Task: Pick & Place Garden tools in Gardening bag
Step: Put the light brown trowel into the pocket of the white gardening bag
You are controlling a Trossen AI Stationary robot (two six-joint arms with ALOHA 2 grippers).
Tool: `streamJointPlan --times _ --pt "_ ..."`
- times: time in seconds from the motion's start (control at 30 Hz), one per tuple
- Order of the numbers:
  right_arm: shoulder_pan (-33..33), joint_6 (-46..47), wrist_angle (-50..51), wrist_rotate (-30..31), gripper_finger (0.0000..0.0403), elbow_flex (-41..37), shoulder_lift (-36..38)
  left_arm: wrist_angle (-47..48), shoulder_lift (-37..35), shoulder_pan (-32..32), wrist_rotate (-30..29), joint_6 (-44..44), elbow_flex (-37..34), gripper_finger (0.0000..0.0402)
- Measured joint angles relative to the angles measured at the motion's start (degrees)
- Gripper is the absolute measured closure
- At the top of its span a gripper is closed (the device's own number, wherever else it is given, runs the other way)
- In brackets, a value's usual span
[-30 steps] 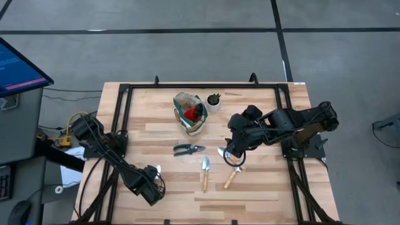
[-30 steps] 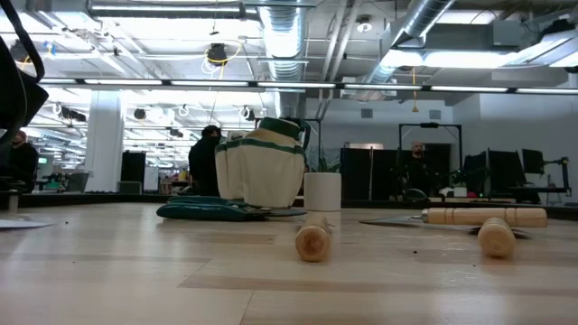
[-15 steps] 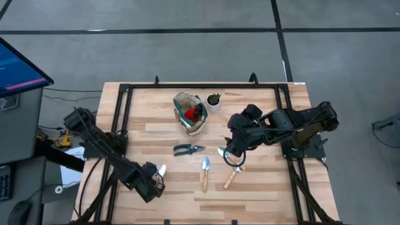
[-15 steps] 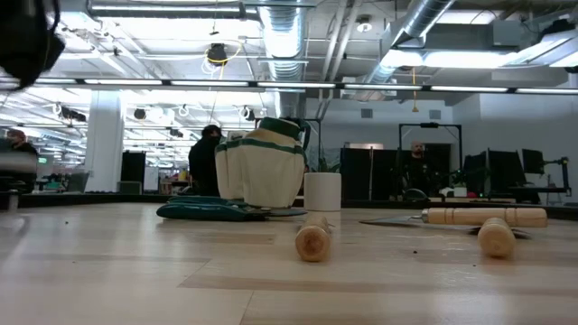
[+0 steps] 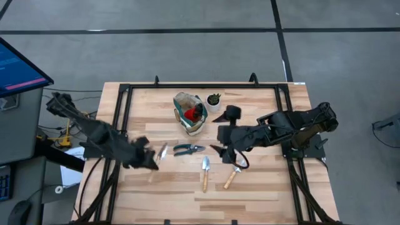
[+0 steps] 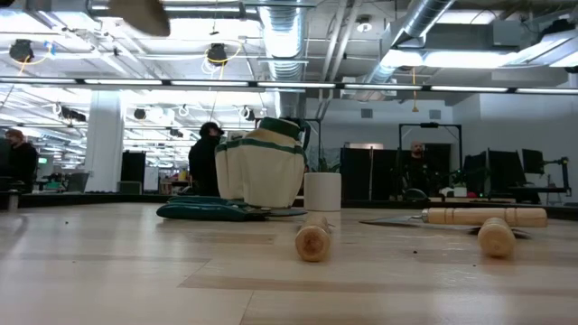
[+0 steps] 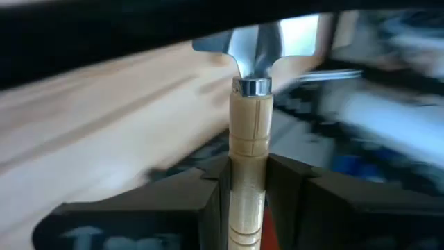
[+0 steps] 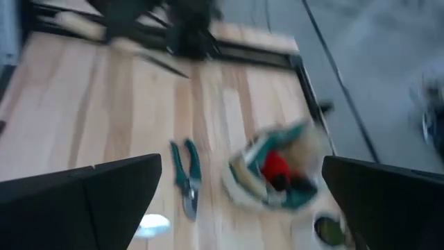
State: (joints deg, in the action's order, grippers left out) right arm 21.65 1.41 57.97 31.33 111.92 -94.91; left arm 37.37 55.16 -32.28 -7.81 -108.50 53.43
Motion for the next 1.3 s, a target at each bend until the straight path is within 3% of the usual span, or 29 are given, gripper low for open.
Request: streamJointPlan --times 0.23,0.57,0.93,1.3 --pt "1.59 -17.89 -14.87 -2.19 0.001 -0.04 -1.23 -8.36 -6.99 9.57 -0.24 -1.08 0.02 0.0357" --pt "1.16 -34.85 -34.42 -6.91 0.001 0.11 -6.78 -26.39 -5.57 18.41 -0.16 -0.82 0.02 0.0356" --pt "0.01 -39.52 -44.46 -6.03 0.0037 0.02 -12.02 -30.26 -3.96 18.88 1.77 0.54 0.07 0.0355" --pt "-1.99 -39.47 -44.4 -8.72 0.0086 0.07 -12.13 -33.92 -2.76 18.88 2.16 0.46 0.04 0.0355"
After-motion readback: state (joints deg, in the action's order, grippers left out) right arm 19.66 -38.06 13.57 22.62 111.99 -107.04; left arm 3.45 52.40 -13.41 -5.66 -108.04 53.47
